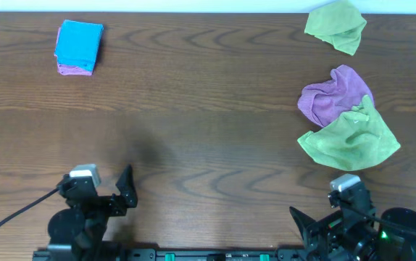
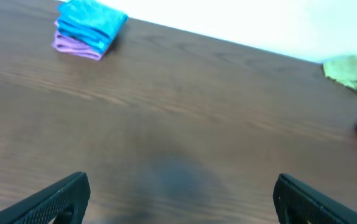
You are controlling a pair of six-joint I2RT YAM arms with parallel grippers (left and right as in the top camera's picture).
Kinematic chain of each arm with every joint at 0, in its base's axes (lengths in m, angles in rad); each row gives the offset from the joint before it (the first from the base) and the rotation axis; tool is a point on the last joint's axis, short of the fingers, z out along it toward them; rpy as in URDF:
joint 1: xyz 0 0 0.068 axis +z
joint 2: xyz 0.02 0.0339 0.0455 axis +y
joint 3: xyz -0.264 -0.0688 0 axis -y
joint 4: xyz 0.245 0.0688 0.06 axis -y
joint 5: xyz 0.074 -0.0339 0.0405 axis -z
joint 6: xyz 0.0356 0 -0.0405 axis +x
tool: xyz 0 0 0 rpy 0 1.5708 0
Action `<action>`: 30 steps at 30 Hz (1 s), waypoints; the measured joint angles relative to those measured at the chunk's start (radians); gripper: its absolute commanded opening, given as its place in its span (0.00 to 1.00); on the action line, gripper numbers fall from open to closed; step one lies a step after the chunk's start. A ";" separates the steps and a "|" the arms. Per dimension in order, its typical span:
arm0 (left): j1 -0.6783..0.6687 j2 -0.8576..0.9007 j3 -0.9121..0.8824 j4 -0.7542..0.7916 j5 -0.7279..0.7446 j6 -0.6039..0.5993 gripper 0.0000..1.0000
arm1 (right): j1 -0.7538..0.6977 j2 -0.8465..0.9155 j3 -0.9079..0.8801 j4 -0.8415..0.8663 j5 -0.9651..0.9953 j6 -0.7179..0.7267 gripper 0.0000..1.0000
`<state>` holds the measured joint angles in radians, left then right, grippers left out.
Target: Fold the cloth
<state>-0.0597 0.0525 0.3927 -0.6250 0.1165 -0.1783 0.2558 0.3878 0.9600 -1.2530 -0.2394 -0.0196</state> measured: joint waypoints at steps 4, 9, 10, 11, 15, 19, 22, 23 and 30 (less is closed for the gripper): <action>0.000 -0.031 -0.113 0.070 0.019 0.001 0.95 | 0.000 0.000 0.000 0.000 0.001 0.000 0.99; 0.000 -0.039 -0.209 0.155 0.034 0.000 0.95 | 0.000 0.000 0.000 0.000 0.000 0.000 0.99; 0.000 -0.039 -0.224 0.173 0.034 0.000 0.95 | 0.000 0.000 0.000 0.000 0.000 0.000 0.99; 0.000 -0.039 -0.241 0.185 0.034 -0.001 0.95 | 0.000 0.000 0.000 0.000 0.000 0.000 0.99; 0.000 -0.040 -0.250 0.203 0.033 -0.001 0.95 | 0.000 0.000 0.000 -0.001 0.001 0.000 0.99; 0.000 -0.040 -0.250 0.203 0.034 -0.002 0.95 | 0.000 0.000 0.000 0.000 0.000 0.000 0.99; 0.000 -0.040 -0.250 0.203 0.034 -0.002 0.95 | 0.000 0.000 0.000 0.000 0.000 0.000 0.99; 0.000 -0.040 -0.250 0.203 0.034 -0.002 0.95 | 0.000 0.000 0.000 0.000 0.001 0.000 0.99; 0.000 -0.040 -0.250 0.203 0.034 -0.002 0.95 | 0.000 0.000 0.000 0.000 0.000 0.000 0.99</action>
<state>-0.0597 0.0120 0.1429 -0.4217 0.1501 -0.1802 0.2558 0.3878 0.9600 -1.2533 -0.2390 -0.0196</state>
